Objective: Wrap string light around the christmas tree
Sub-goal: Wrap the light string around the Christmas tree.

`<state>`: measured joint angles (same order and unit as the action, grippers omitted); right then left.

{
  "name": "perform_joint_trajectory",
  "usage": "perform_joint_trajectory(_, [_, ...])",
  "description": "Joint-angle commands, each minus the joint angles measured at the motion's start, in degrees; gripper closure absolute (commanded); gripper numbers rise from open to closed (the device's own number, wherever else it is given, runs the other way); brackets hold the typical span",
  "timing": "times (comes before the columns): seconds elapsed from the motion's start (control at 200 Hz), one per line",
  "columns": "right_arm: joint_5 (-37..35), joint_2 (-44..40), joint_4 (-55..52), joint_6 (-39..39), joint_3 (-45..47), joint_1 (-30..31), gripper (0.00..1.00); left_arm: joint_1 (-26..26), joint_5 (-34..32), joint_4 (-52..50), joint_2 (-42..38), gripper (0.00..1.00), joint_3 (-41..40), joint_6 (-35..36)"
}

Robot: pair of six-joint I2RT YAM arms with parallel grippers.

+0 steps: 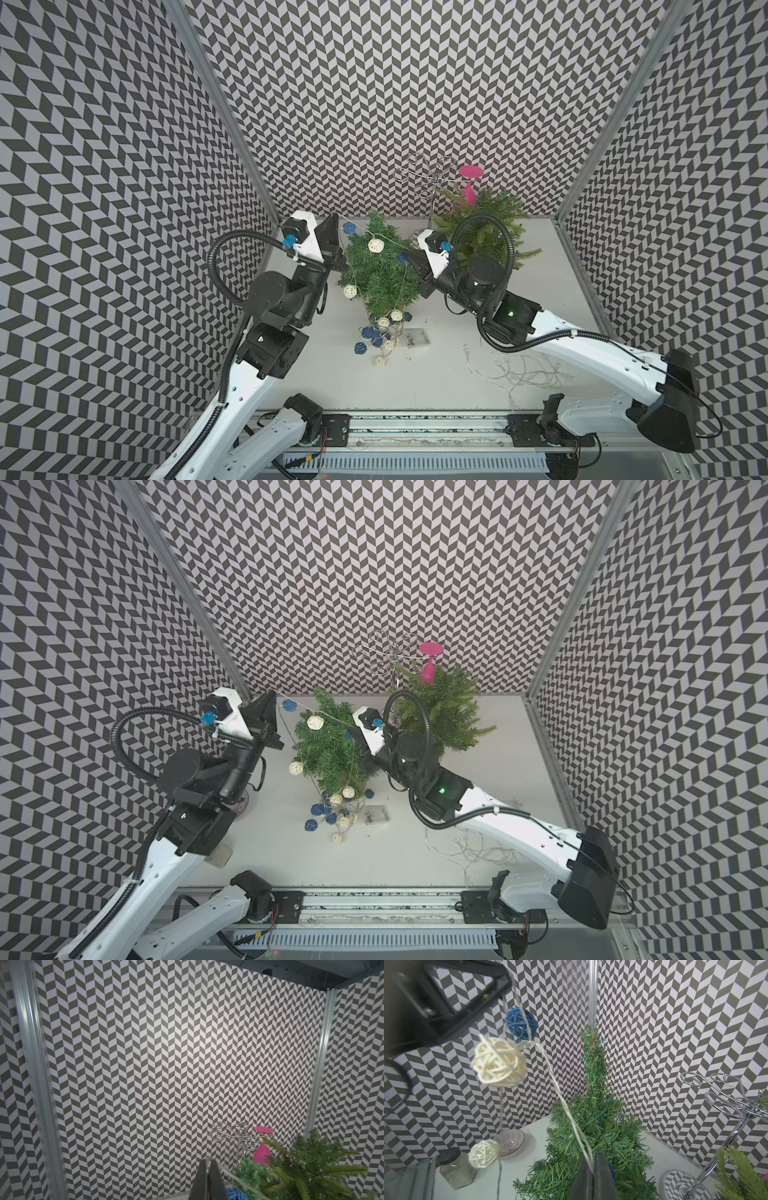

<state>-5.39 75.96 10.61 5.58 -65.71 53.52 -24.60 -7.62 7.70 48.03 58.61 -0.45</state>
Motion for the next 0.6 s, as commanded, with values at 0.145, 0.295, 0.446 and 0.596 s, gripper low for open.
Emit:
perform_joint_trajectory(0.145, [9.79, 1.18, -2.71, -5.64, -4.73, -6.00, 0.97, 13.02, 21.88, 3.76, 12.89, 1.00, 11.19, -8.75])
perform_joint_trajectory(0.295, [10.57, 1.12, -1.52, -6.03, -3.73, -7.84, 0.97, 16.41, 27.02, 6.67, 16.21, 1.00, 13.78, -12.34])
perform_joint_trajectory(0.446, [11.28, 1.70, -2.67, -6.27, -4.98, -8.82, 0.95, 16.43, 29.11, 0.09, 20.97, 1.00, 21.33, -10.25])
perform_joint_trajectory(0.596, [11.98, 3.28, -2.60, -8.19, -5.86, -9.44, 0.95, 16.67, 30.52, -0.77, 27.24, 1.00, 21.37, -11.28])
